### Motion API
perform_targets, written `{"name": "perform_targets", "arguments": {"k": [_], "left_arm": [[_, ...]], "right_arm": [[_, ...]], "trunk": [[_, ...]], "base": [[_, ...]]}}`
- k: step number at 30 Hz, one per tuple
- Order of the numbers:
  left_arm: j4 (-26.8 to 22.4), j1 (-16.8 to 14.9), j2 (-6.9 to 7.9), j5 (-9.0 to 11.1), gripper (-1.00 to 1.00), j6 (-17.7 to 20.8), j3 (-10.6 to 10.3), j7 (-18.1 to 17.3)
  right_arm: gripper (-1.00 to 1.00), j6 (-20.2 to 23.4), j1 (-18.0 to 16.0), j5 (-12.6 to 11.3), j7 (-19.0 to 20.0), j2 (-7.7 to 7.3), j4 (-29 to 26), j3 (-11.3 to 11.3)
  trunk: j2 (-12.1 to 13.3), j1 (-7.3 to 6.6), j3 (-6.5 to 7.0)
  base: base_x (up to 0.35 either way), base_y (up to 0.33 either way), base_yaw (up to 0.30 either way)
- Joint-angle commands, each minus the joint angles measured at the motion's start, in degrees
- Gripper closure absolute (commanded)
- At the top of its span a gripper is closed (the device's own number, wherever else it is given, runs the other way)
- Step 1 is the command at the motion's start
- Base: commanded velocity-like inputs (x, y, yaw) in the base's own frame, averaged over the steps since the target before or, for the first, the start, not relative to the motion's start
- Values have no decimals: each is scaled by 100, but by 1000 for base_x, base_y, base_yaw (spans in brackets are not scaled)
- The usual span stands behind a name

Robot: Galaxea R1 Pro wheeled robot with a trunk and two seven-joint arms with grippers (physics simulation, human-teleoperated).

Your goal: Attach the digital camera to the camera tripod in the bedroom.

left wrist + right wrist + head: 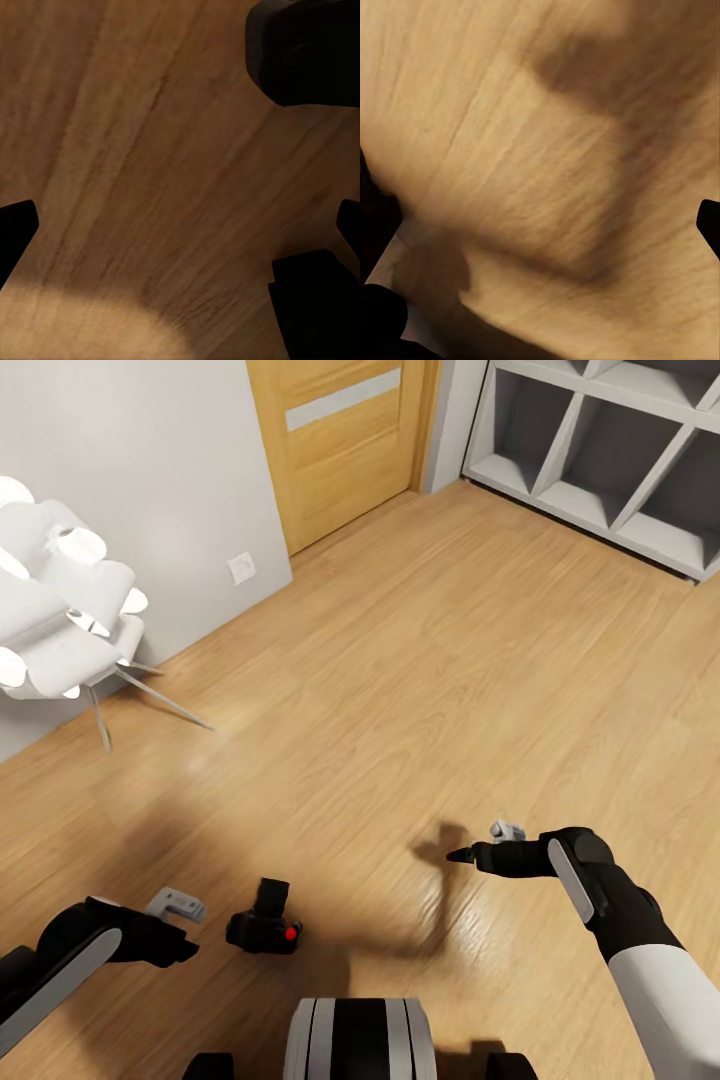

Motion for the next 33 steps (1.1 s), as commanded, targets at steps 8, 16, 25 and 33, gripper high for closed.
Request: {"name": "perform_targets", "arguments": {"k": [8, 16, 25, 33], "left_arm": [[-9, -8, -36, 57, -100, 0, 62, 114], [-16, -8, -66, -40, -100, -3, 706, 206], [1, -8, -301, -789, -100, -2, 623, 768], [4, -8, -447, -1754, -100, -151, 297, 877]], "right_arm": [[-100, 20, -3, -4, 10, -10, -3, 12], [-100, 20, 0, -8, 10, -12, -3, 20], [-100, 20, 0, -12, 10, -12, -3, 25], [-100, 20, 0, -16, 10, -12, -3, 30]], "trunk": [[-2, -1, -4], [-2, -1, -4], [-2, -1, -4], [-2, -1, -4]], "base": [[0, 0, 0], [0, 0, 0], [0, 0, 0], [0, 0, 0]]}}
